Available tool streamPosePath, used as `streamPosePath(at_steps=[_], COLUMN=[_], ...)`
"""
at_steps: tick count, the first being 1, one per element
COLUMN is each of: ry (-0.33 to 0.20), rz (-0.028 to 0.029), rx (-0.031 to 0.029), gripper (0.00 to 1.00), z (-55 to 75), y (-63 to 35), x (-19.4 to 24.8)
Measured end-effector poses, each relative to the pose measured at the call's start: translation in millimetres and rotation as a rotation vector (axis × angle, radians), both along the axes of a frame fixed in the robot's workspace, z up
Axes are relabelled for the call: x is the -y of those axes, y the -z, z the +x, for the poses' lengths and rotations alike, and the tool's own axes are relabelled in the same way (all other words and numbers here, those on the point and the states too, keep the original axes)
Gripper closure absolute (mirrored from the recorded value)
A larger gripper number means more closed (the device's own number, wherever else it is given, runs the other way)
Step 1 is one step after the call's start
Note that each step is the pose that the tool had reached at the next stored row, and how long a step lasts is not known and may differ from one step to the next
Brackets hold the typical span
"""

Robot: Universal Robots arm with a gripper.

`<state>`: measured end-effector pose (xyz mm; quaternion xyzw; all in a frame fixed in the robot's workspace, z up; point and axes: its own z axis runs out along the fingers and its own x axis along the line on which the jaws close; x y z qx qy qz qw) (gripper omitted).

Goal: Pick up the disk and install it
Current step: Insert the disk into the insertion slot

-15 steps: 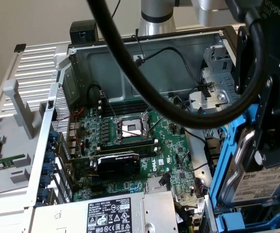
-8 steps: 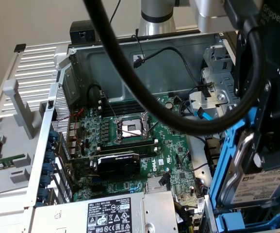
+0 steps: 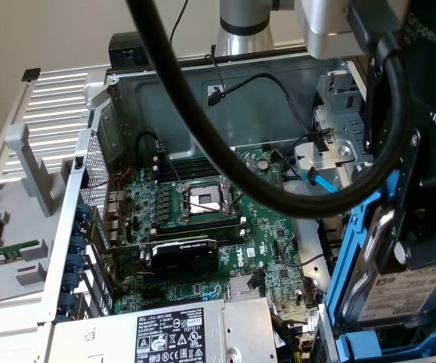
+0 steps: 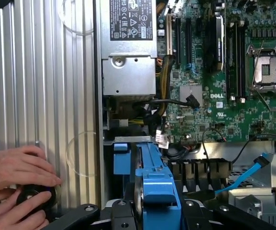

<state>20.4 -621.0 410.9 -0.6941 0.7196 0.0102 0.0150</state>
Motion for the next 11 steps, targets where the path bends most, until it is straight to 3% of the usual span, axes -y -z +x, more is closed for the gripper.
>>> streamPosePath(at_steps=[1,2,11], ry=[0.0,0.0,0.0], rz=[0.0,0.0002,0.0001], rx=[0.0,0.0,0.0], gripper=[0.62,0.55,0.55], z=[0.0,0.0,1.3], y=[0.0,0.1,0.1], x=[0.0,0.0,0.0])
